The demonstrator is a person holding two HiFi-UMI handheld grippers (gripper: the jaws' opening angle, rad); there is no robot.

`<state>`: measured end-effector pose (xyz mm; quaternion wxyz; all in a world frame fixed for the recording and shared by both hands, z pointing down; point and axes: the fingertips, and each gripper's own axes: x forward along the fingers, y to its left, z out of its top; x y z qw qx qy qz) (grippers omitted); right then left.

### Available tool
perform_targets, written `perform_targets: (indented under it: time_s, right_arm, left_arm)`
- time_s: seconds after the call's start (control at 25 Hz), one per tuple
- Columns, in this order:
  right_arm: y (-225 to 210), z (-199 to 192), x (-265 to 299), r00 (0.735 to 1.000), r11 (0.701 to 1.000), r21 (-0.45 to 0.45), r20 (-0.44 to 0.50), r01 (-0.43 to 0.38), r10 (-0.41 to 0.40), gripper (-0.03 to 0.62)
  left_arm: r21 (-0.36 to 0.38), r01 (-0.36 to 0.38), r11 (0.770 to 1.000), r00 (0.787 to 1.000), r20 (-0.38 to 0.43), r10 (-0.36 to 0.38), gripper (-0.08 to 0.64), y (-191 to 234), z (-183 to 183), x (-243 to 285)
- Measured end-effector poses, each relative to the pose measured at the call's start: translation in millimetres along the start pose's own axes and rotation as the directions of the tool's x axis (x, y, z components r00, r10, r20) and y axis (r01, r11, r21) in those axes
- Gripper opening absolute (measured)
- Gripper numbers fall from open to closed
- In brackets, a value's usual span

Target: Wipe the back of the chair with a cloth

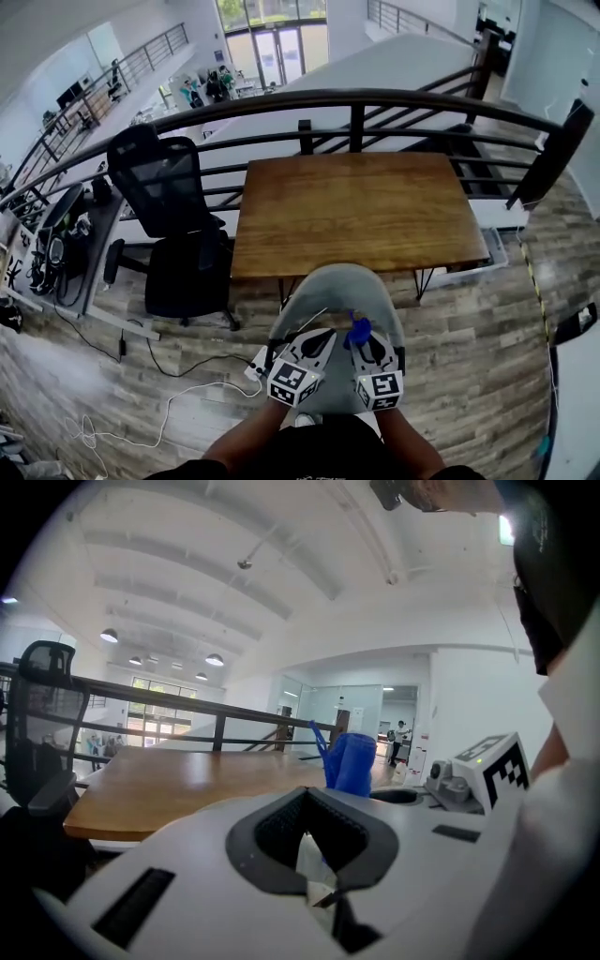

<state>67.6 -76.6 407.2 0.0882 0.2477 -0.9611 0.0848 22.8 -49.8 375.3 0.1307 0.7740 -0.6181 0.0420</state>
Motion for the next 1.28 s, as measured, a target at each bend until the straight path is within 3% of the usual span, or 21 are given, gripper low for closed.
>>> perform_targets:
  time_s: [0.4, 1.28]
  right_arm:
    - [30, 17, -29, 0.999, 0.999, -0.025, 0.023, 0.026, -0.026, 0.118]
    - [66, 20, -79, 0.997, 0.996, -0.055, 0.046, 0.067, -0.065, 0.118]
  left_arm:
    - [0.018, 0.006, 1.0, 0.998, 0.055, -0.007, -0.002, -19, 13, -39]
    - [0.027, 0.006, 1.0, 0.998, 0.068, -0.008, -0.002, -53, 1, -97]
